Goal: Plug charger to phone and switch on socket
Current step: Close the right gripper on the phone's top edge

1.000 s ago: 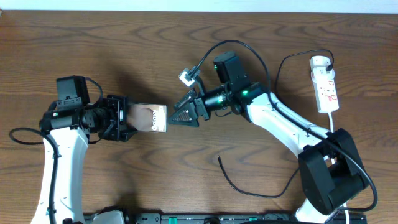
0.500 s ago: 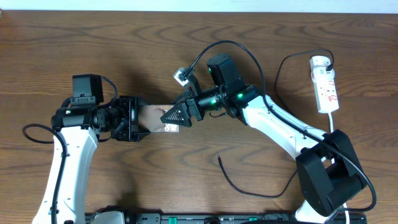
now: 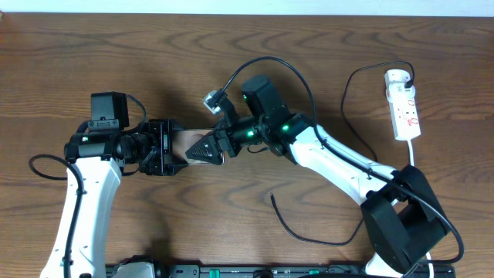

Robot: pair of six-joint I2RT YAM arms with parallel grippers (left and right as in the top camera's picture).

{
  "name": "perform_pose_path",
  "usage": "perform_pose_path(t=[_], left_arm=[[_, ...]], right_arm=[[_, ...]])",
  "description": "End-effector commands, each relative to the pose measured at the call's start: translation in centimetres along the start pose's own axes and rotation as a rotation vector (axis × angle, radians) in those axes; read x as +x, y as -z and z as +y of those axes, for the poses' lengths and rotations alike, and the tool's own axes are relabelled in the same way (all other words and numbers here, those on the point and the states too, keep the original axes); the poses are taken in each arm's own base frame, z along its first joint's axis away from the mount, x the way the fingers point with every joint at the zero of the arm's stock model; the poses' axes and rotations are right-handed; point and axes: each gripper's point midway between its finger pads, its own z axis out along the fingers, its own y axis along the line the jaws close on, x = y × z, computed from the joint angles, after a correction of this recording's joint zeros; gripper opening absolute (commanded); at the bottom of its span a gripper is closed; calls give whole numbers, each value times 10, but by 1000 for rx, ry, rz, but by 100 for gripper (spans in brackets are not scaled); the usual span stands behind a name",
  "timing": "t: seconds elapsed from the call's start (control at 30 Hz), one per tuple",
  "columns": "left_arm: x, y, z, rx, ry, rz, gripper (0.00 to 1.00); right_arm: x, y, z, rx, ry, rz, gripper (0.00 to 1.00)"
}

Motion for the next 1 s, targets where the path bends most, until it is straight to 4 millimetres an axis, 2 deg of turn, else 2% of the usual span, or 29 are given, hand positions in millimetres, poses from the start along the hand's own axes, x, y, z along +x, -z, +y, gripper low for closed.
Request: perform_pose_path(t=[0.0, 0.23, 0.67, 0.97], left_arm=[[11, 4, -7, 22, 8, 49, 7], [11, 4, -7, 22, 28, 49, 7], [8, 4, -13, 41, 97, 30, 7], [6, 4, -16, 56, 105, 23, 7]], right_arm=[[-6, -6, -3, 49, -24, -22, 98], [-13, -8, 1, 43, -49, -52, 89], [-15, -9, 2, 46, -65, -60, 88], [-18, -9, 2, 46, -72, -72, 81]])
